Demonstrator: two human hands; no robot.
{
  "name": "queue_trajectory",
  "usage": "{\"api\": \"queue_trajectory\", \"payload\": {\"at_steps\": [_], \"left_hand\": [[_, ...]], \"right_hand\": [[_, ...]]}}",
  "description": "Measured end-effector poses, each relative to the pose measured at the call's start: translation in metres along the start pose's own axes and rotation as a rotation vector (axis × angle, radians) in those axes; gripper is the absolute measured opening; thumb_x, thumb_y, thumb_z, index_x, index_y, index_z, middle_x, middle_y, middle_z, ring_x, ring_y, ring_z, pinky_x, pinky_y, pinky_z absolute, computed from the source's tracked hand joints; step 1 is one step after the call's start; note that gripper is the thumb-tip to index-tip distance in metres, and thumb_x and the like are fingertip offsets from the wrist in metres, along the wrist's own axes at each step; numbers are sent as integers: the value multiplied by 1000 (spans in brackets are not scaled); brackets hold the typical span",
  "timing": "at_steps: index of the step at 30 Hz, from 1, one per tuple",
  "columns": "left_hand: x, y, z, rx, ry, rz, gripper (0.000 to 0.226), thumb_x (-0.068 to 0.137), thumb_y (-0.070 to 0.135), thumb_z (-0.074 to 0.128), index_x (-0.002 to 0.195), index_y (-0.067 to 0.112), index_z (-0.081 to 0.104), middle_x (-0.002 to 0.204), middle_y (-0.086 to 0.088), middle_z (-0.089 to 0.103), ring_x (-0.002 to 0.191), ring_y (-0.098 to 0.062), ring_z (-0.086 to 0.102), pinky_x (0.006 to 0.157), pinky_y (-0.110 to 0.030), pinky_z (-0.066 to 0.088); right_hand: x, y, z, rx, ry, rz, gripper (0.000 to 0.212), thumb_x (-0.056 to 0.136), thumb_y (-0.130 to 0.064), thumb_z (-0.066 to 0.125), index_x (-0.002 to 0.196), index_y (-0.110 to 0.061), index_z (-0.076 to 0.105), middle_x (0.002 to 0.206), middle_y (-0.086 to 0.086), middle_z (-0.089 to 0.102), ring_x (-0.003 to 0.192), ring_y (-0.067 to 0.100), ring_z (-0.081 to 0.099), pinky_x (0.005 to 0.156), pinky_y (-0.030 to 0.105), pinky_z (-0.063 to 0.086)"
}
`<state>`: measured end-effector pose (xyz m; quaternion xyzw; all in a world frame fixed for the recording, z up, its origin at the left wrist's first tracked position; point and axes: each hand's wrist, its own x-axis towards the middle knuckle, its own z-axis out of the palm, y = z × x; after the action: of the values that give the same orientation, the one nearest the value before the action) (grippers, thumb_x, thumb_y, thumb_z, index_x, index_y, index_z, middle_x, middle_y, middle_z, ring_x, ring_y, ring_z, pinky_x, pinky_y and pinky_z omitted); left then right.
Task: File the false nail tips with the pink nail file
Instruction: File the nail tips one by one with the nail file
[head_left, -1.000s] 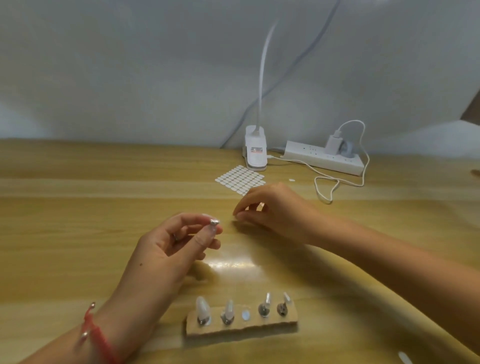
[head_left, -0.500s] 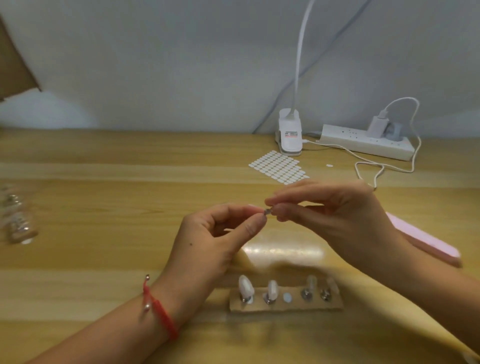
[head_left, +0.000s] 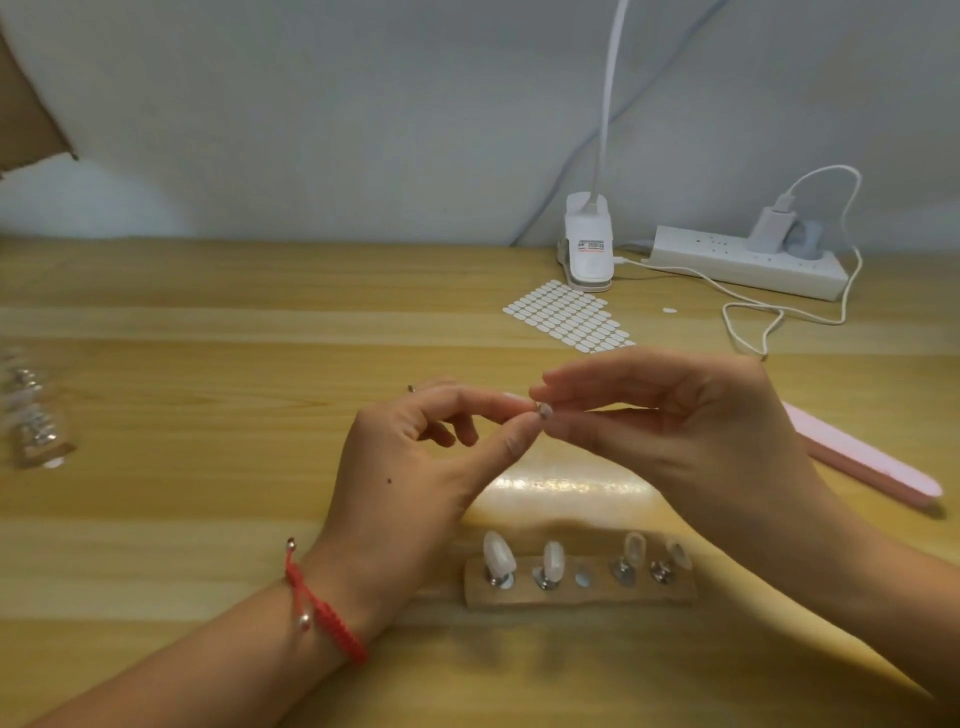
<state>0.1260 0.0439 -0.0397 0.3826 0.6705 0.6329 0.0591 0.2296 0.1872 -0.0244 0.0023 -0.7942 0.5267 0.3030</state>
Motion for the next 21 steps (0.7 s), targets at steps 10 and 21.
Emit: {"api": "queue_trajectory", "payload": {"at_steps": [10,21], "left_hand": [[-3,3,-4,196,37,161,12,68,38,71,75,28,73,72,12,62,71,-9,52,67,-11,38],[-4,3,0,252,78,262,14,66,45,69,75,35,71,78,13,63,71,-6,55,66,-5,38]], "right_hand": [[-6,-4,2,59,-22,87,24,77,-21,72,100,-20,76,95,-8,77,92,9,73,78,20,57],[-2,-11,-1,288,-30,279,25,72,-2,78,93,-15,78,90,2,78,87,12,74,76,18,56]]}}
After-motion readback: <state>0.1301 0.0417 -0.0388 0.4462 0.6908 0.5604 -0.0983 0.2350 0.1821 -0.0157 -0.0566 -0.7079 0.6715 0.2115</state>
